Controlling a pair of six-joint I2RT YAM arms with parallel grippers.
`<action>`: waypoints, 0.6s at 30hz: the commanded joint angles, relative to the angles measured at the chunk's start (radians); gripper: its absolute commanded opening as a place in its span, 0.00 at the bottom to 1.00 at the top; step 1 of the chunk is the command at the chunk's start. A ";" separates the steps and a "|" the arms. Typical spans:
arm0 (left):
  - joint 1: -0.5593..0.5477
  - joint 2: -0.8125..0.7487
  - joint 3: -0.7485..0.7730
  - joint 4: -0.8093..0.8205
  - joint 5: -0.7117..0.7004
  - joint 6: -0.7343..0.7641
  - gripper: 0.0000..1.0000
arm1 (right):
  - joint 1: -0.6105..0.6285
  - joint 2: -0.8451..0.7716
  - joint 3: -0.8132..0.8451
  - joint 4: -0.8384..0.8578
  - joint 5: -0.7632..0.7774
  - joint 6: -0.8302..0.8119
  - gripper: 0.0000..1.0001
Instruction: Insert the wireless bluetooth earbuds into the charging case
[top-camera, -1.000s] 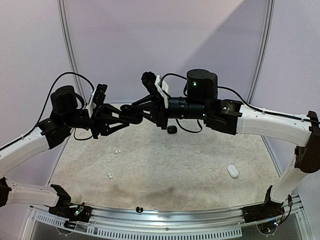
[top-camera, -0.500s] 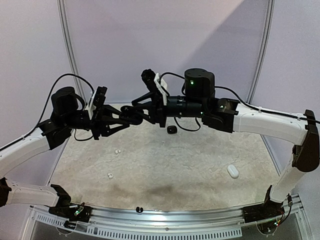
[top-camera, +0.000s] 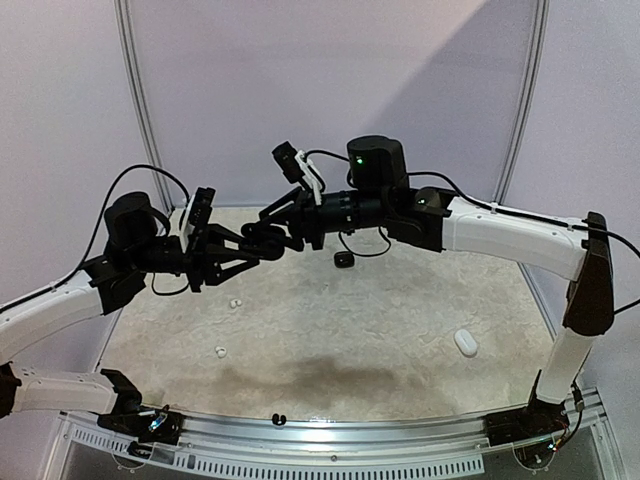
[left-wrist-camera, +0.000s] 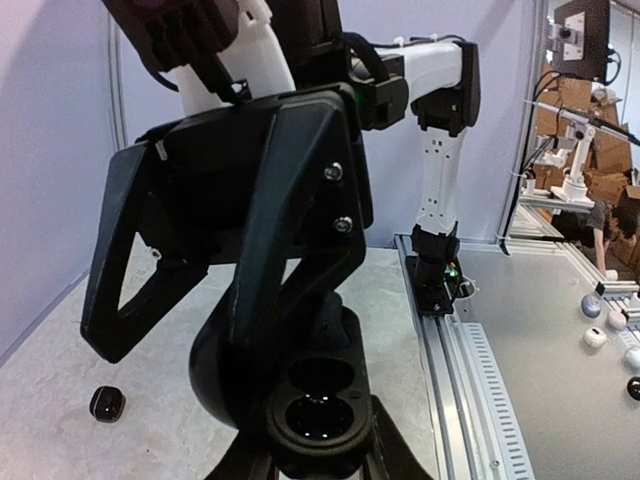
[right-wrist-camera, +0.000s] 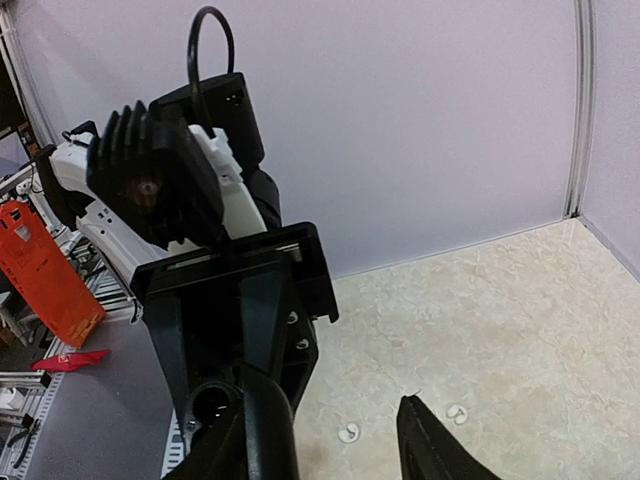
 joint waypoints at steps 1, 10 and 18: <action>-0.013 -0.017 -0.076 0.094 -0.049 -0.074 0.00 | -0.013 0.041 0.035 0.022 -0.013 0.088 0.52; -0.008 -0.035 -0.136 0.149 -0.087 -0.117 0.00 | -0.026 0.098 0.122 0.040 -0.028 0.138 0.64; 0.000 -0.038 -0.146 0.152 -0.096 -0.118 0.00 | -0.030 0.137 0.195 0.016 -0.088 0.135 0.69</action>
